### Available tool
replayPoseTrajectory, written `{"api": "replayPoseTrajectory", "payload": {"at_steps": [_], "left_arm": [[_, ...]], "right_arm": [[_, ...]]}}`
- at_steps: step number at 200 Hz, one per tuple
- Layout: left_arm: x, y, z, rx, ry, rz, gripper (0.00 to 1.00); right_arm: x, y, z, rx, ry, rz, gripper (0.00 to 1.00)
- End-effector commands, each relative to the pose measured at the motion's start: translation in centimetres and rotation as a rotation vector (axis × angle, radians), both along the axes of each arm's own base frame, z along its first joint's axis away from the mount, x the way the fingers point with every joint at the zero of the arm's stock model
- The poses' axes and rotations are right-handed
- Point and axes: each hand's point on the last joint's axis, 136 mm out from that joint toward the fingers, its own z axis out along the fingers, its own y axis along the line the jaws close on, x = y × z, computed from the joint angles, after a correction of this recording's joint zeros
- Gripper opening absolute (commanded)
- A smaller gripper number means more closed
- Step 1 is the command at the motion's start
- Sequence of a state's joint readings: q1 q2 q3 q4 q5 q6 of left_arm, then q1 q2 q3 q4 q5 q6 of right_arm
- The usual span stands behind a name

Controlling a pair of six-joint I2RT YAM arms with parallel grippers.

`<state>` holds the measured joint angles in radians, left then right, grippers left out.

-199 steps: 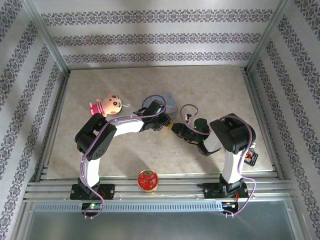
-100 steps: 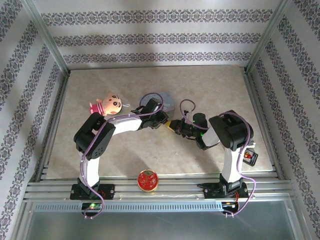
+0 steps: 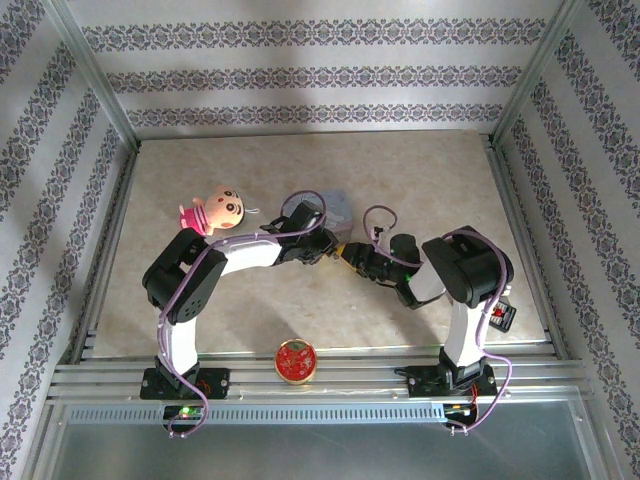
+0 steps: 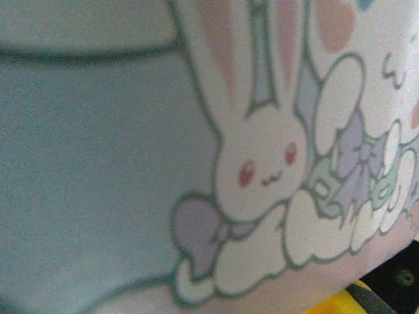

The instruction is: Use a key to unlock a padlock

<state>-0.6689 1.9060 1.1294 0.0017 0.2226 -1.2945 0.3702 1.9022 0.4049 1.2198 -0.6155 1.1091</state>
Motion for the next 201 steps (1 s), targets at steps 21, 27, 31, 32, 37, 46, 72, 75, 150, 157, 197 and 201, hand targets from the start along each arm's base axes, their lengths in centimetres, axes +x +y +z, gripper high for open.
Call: {"api": "replayPoseTrajectory", "payload": {"at_steps": [21,27,31,32,37,46,72,75,150,157,197,201], "left_arm": [[-2.2,-0.5,-0.9,-0.015,0.06,-0.038,0.0],[-2.2,-0.5,-0.8,-0.015,0.059,-0.038,0.0],[-2.1,-0.5,-0.9,-0.015,0.059,-0.037,0.0],[-2.1,-0.5,-0.8,-0.015,0.058,-0.038,0.0],[-2.1,-0.6,-0.8,-0.015,0.058,-0.038,0.0],[-2.1,-0.5,-1.0,-0.014,0.059,-0.039,0.0],[-2.1,-0.7,-0.9,-0.022,0.058,-0.045,0.0],[-2.2,-0.7,-1.0,-0.022,0.059,-0.046,0.0],[-2.3,-1.2,-0.7,-0.047,0.064,-0.071,0.0],[-2.3,-1.3,-0.7,-0.049,0.064,-0.073,0.0],[-2.5,-1.8,-0.3,-0.087,0.083,-0.1,0.0],[-2.6,-1.9,-0.2,-0.094,0.089,-0.106,0.0]], "right_arm": [[-0.8,-2.0,1.4,-0.043,-0.106,-0.064,0.36],[-1.1,-2.1,1.5,-0.048,-0.11,-0.066,0.36],[-1.3,-2.3,1.6,-0.053,-0.112,-0.068,0.36],[-1.3,-2.3,1.6,-0.054,-0.112,-0.068,0.36],[-1.5,-2.4,1.8,-0.058,-0.121,-0.069,0.36],[-1.9,-2.6,2.1,-0.072,-0.132,-0.071,0.36],[-2.9,-2.6,2.2,-0.168,-0.147,-0.064,0.35],[-3.1,-2.5,2.2,-0.186,-0.147,-0.06,0.35],[-4.8,-3.1,6.6,-0.799,-0.3,-0.004,0.38],[-4.9,-3.0,6.6,-0.795,-0.301,0.004,0.5],[-5.0,-1.7,6.0,-0.769,-0.278,0.062,0.56],[-5.0,-1.6,5.9,-0.768,-0.276,0.067,0.55]]}}
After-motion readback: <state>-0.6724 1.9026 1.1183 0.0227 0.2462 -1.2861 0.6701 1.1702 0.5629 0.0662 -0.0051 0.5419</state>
